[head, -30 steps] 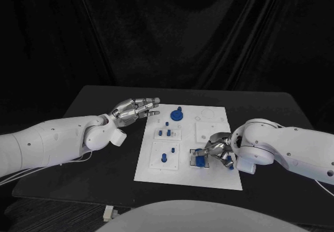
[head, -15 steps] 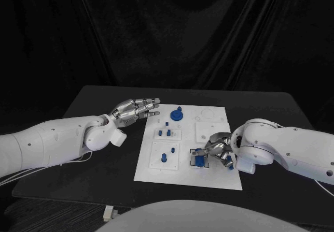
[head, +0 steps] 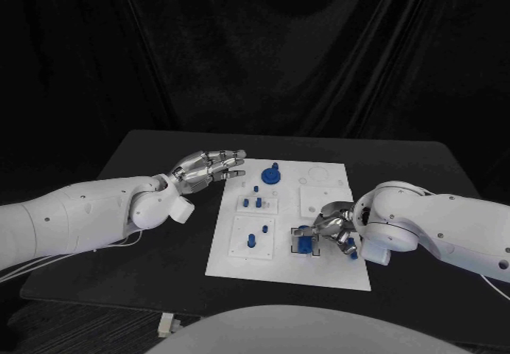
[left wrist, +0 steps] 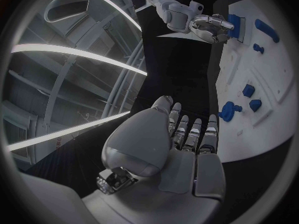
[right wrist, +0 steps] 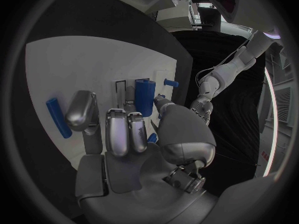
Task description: Assemble the parts on the task board
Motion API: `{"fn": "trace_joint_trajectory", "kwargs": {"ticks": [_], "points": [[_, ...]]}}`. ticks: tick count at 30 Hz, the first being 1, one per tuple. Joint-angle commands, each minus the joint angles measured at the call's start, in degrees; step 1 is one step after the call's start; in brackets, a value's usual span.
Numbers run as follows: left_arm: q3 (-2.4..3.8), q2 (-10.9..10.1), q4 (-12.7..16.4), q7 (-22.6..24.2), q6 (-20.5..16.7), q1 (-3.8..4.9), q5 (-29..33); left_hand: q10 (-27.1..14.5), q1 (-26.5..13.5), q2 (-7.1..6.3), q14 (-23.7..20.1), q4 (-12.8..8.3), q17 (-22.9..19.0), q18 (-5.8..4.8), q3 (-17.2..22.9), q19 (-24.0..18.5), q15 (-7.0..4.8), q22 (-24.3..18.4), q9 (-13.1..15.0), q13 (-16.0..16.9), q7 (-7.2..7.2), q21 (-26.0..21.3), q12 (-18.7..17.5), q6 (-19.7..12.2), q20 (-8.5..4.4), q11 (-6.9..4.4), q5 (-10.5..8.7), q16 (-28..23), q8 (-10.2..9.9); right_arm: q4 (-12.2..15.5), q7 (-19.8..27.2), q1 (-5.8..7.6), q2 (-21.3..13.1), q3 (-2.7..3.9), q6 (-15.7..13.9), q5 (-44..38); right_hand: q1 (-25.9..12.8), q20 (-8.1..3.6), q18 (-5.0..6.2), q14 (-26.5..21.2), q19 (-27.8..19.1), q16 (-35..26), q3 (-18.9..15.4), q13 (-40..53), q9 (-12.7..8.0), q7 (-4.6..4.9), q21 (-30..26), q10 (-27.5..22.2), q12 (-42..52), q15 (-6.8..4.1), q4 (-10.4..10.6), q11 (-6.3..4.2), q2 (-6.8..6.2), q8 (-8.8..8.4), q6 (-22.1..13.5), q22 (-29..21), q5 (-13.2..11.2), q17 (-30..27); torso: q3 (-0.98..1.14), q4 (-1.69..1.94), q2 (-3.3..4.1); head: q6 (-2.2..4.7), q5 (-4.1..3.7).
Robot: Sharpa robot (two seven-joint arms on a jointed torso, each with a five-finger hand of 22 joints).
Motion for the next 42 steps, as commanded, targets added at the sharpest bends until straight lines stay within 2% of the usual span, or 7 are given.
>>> {"fn": "trace_joint_trajectory", "kwargs": {"ticks": [1, 18, 24, 28, 33, 36, 42], "points": [[0.05, 0.13, 0.02, 0.56, 0.84, -0.11, 0.30, 0.47, 0.03, 0.05, 0.38, 0.12, 0.05, 0.59, 0.24, 0.15, -0.06, -0.03, -0.08, 0.06, 0.30, 0.19, 0.26, -0.03, 0.08, 0.09, 0.33, 0.30, 0.25, -0.10, 0.04, -0.14, 0.10, 0.02, -0.77, -0.16, -0.61, 0.07, 1.13, 4.09, -0.07, -0.21, -0.77, 15.07, -0.14, 0.22, -0.27, 5.97, 0.15, 0.52, 0.28, 0.50, 0.14, -0.02, -0.18, 7.58, -1.10, 7.13, -0.01, 0.00, 0.01, 0.00, 0.04], [0.05, 0.18, -0.02, 0.38, 0.97, -0.19, 0.30, 0.50, 0.03, 0.10, 0.39, 0.11, 0.03, 0.57, 0.43, 0.16, -0.01, -0.09, -0.08, 0.06, 0.30, 0.20, 0.30, -0.05, 0.11, 0.12, 0.40, 0.33, 0.25, -0.07, 0.11, -0.14, 0.18, 0.02, 0.05, -0.16, -0.11, 0.08, 1.11, 4.12, 0.04, -0.13, -4.16, 15.07, -0.41, 0.19, -0.21, 5.97, 0.15, 0.52, 0.83, 0.50, -1.17, 0.61, -0.22, 7.64, -6.36, 7.24, 0.00, 0.01, 0.01, 0.00, 0.21], [0.05, 0.07, 0.02, 0.36, 0.99, -0.22, 0.30, 0.50, 0.03, 0.10, 0.39, 0.11, 0.03, 0.57, 0.43, 0.16, -0.01, -0.09, -0.08, 0.06, 0.30, 0.20, 0.30, -0.05, 0.11, 0.12, 0.40, 0.33, 0.25, 0.74, 2.08, -0.11, -1.04, 0.02, -3.14, -0.17, -0.75, 0.07, 1.10, 4.13, 0.07, -0.10, -5.46, 15.07, -0.41, 0.17, -0.22, 5.97, 0.15, 0.51, 1.91, 0.49, -1.01, 0.95, -0.24, 7.65, -7.91, 7.28, -0.02, -0.01, 0.01, 0.00, 0.47], [0.05, -0.08, 0.07, 0.36, 0.89, -0.24, 0.30, 0.50, 0.03, 0.10, 0.39, 0.11, 0.03, 0.57, 0.43, 0.16, -0.01, -0.09, -0.08, 0.06, 0.30, 0.20, 0.30, -0.05, 0.11, 0.12, 0.40, 0.33, 0.25, 2.39, 5.33, 0.36, -2.67, 0.02, -6.66, -0.17, 0.10, -0.03, 1.07, 4.23, 0.23, 0.10, -5.72, 15.07, -0.07, -0.06, 0.06, 5.97, 0.15, 0.37, 2.03, 0.31, -0.30, 1.89, 0.25, 7.73, -6.65, 7.57, -0.01, 0.01, 0.02, 0.00, 0.46], [0.05, -0.30, 0.12, 0.34, 0.73, -0.24, 0.30, 0.55, 0.03, 0.10, 0.43, 0.09, 0.04, 0.57, 0.51, 0.22, 0.01, -0.05, -0.07, 0.07, 0.31, 0.22, 0.37, 0.06, 0.12, 0.13, 0.42, 0.37, 0.28, 5.60, 8.50, 3.50, -6.38, 0.03, -9.96, -0.41, 4.98, -0.63, 0.73, 4.62, 1.14, 0.75, -5.46, 15.07, 0.79, -0.82, 2.02, 5.97, 0.15, -0.27, -0.47, -0.42, 0.12, 4.21, 1.10, 8.22, -0.20, 8.59, 0.00, 0.00, 0.03, 0.00, 0.26], [0.05, -0.36, 0.11, 0.33, 0.67, -0.25, 0.30, 0.59, 0.03, 0.09, 0.47, 0.09, 0.04, 0.57, 0.53, 0.23, 0.01, -0.04, -0.06, 0.08, 0.32, 0.23, 0.43, 0.12, 0.12, 0.14, 0.43, 0.40, 0.29, 6.65, 6.93, 5.96, -8.42, 0.03, -7.14, -1.50, 9.24, -0.91, 0.40, 4.90, 1.82, 1.35, -4.55, 15.07, 0.94, -0.99, 3.73, 5.97, 0.15, -0.53, -3.68, -0.63, -0.31, 4.76, 0.67, 8.65, 5.56, 9.57, 0.01, 0.00, 0.00, 0.00, 0.30], [0.05, -0.37, 0.12, 0.31, 0.45, -0.25, 0.30, 0.65, 0.03, 0.04, 0.51, 0.06, 0.04, 0.57, 0.59, 0.28, 0.01, -0.02, -0.04, 0.09, 0.33, 0.25, 0.49, 0.25, 0.13, 0.15, 0.46, 0.44, 0.34, 7.77, 1.07, 8.21, -11.36, 0.02, 1.14, -7.03, 12.38, -0.66, 0.17, 4.81, 2.17, 1.11, -4.27, 15.07, -0.14, -0.29, 4.69, 5.97, 0.15, -0.08, -6.33, -0.04, -0.90, 3.59, -1.31, 8.87, 4.19, 9.16, 0.03, -0.01, -0.05, 0.00, 0.19]]}}
